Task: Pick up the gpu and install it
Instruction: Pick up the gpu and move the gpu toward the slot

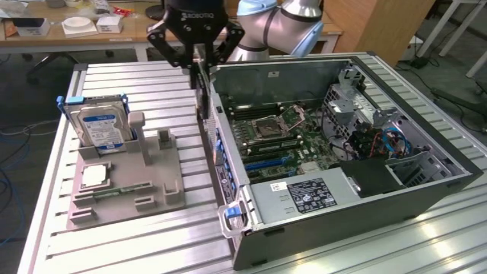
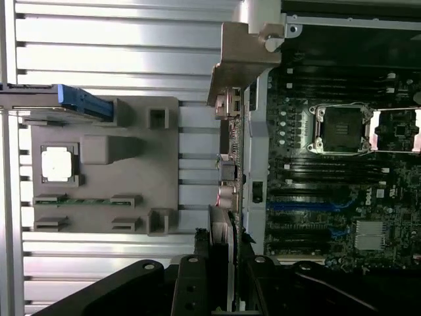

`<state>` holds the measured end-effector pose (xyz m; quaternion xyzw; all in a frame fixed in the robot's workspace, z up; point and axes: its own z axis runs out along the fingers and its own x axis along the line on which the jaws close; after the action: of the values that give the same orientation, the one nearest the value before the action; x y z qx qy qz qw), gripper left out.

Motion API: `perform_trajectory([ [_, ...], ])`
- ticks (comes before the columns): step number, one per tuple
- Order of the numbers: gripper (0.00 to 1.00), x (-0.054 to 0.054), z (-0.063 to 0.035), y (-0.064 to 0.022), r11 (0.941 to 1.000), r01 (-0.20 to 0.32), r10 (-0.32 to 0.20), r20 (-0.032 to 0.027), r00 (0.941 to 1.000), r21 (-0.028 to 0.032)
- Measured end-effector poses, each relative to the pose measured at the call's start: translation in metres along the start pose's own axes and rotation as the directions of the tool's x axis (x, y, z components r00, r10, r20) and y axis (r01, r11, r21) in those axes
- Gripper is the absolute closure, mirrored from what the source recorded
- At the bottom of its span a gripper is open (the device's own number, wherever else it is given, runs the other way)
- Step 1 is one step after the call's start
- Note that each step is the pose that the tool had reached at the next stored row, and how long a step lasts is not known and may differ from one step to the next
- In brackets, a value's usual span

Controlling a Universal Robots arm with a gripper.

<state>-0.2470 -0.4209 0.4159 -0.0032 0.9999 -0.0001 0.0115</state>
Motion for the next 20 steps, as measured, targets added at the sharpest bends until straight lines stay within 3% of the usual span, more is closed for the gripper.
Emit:
perform_trajectory([
  [6,0.73,-0.027,0.0021,-0.0002,1.0000,0.000,0.000,0.0009,1.0000,0.0001],
  [20,0.73,-0.076,0.0111,-0.0005,1.0000,0.000,0.000,0.0167,0.9999,0.0002],
])
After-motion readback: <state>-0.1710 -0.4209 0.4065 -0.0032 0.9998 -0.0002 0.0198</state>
